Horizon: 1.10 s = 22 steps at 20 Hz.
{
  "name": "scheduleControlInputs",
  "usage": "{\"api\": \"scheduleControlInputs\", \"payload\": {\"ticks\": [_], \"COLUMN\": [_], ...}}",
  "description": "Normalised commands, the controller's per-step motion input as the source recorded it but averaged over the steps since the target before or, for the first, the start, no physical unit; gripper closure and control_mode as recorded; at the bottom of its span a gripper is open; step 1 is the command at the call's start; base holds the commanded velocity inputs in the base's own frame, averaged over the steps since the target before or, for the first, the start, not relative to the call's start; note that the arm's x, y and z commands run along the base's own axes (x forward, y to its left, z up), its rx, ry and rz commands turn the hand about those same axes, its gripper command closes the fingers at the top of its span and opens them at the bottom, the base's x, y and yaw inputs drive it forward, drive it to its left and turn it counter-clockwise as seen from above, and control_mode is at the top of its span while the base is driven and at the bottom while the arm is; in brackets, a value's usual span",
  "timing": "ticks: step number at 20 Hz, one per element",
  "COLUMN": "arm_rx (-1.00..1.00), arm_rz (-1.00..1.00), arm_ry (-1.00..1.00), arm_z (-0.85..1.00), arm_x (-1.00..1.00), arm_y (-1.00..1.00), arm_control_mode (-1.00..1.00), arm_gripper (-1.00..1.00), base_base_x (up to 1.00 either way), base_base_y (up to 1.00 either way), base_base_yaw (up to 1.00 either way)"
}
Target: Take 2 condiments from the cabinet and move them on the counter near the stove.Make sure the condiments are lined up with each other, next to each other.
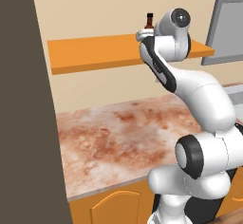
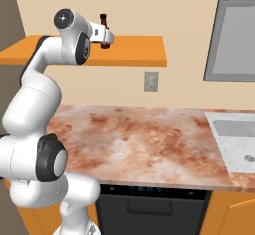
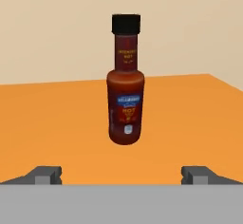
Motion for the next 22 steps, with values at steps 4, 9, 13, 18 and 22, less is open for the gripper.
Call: {"api": "scheduleControlInputs", "payload": {"ticks": [4, 9, 13, 18, 22], "arm_rx": [0.0, 0.0, 0.0, 0.0, 0.0], "arm_rz": [0.0, 0.0, 0.0, 0.0, 0.0], "arm_ry": [0.0, 0.0, 0.01, 0.0, 0.0], "arm_z": [-0.03, 0.0, 0.0, 0.0, 0.0], "arm_x": [0.23, 0.2, 0.14, 0.08, 0.1], "arm_y": [0.0, 0.0, 0.0, 0.0, 0.0], "arm_control_mode": [-1.0, -1.0, -1.0, -1.0, -1.0], "arm_gripper": [-1.0, -1.0, -1.0, -1.0, -1.0], "base_base_x": [0.0, 0.0, 0.0, 0.0, 0.0], "base_base_y": [0.0, 0.0, 0.0, 0.0, 0.0], "base_base_yaw": [0.0, 0.0, 0.0, 0.0, 0.0]}}
